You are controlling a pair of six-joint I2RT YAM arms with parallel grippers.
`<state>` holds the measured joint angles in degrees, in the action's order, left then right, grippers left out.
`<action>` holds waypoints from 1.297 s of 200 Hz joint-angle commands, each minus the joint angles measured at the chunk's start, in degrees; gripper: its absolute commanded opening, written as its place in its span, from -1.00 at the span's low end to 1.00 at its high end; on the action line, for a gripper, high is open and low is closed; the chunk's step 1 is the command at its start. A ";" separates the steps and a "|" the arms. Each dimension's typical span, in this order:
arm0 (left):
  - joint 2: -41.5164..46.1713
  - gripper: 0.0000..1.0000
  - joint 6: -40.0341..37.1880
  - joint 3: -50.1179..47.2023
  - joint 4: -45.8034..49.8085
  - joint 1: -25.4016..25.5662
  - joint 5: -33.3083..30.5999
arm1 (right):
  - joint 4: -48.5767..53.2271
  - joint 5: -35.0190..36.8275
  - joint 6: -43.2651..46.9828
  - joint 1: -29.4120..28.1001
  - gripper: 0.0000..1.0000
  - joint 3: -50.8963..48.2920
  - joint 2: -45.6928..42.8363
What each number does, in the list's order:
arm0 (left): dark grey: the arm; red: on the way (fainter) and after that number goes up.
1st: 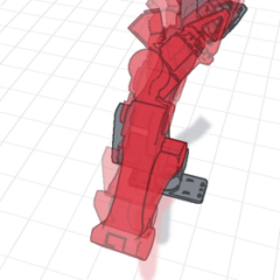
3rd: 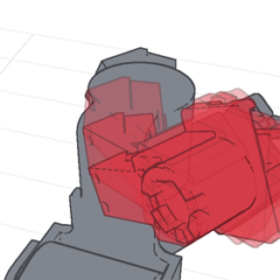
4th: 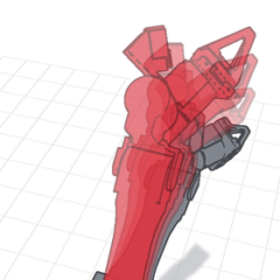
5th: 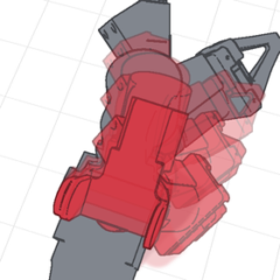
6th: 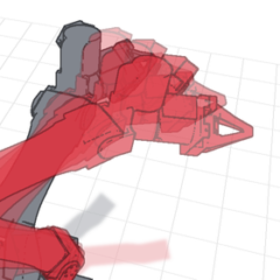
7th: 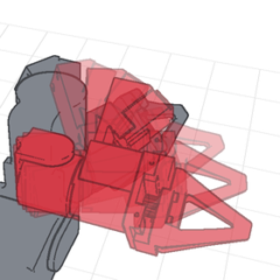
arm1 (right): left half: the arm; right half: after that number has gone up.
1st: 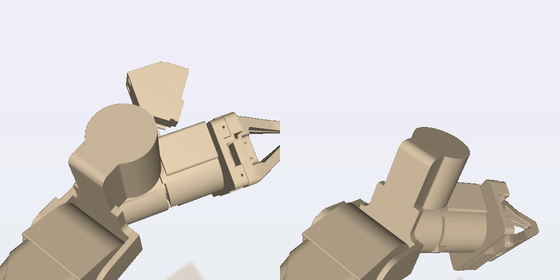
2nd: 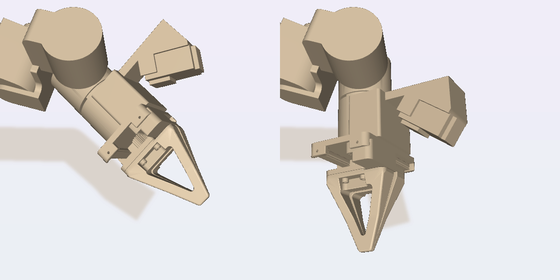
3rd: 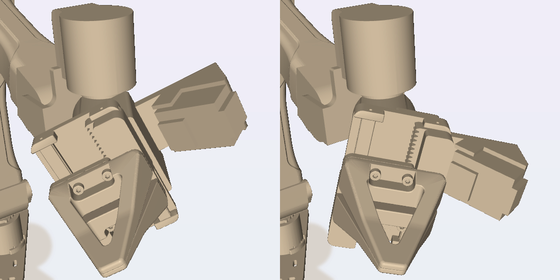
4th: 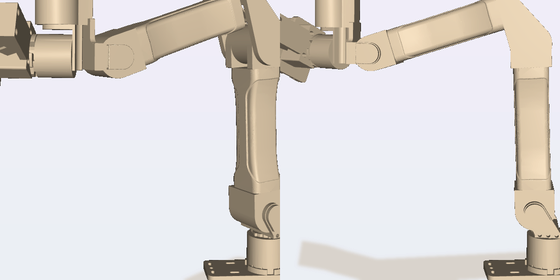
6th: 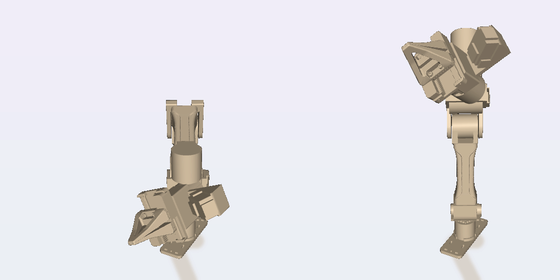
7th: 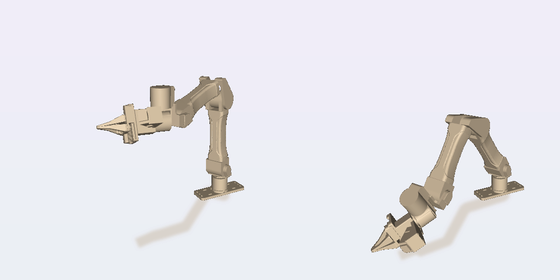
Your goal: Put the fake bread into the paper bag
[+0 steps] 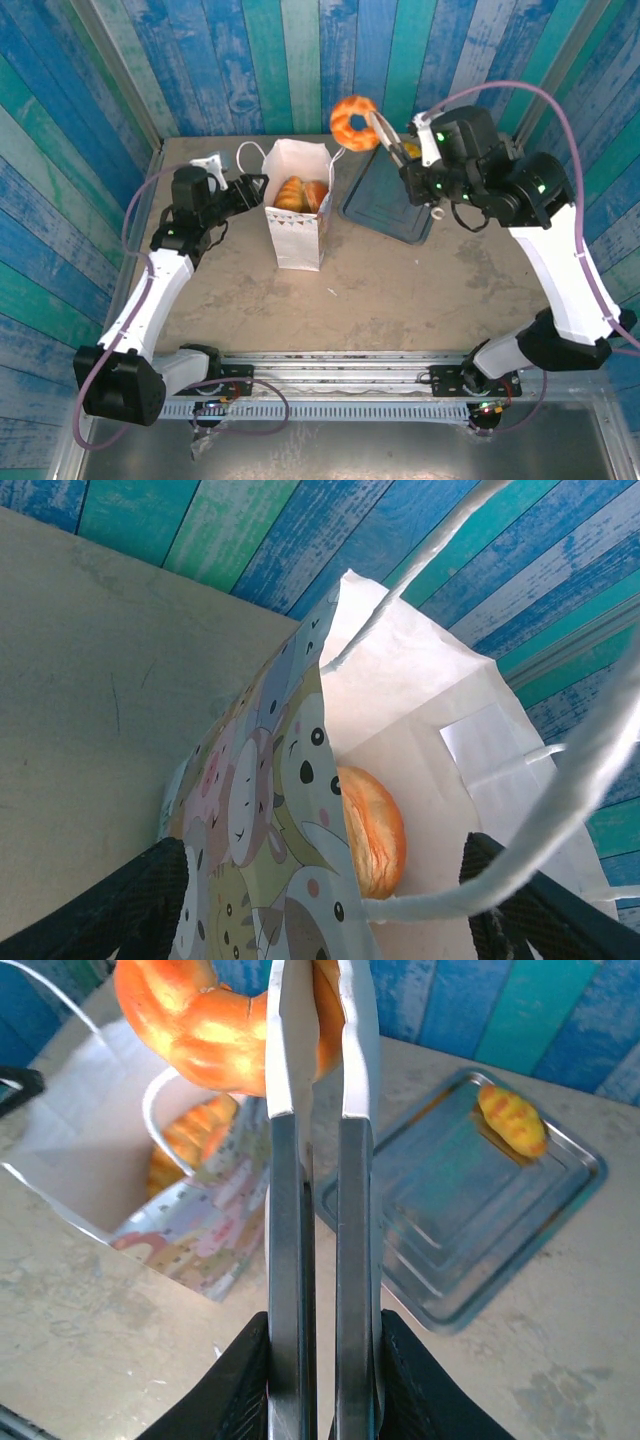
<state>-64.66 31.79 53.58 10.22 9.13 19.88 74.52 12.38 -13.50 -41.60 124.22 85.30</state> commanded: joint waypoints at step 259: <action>1.91 0.08 1.03 -3.16 -3.02 0.19 -0.45 | -2.00 2.29 -3.14 -9.29 -0.39 3.54 17.62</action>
<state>-64.53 32.88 50.57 7.66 9.13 20.05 71.68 12.36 -15.90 -51.16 128.44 101.93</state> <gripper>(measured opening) 0.547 0.305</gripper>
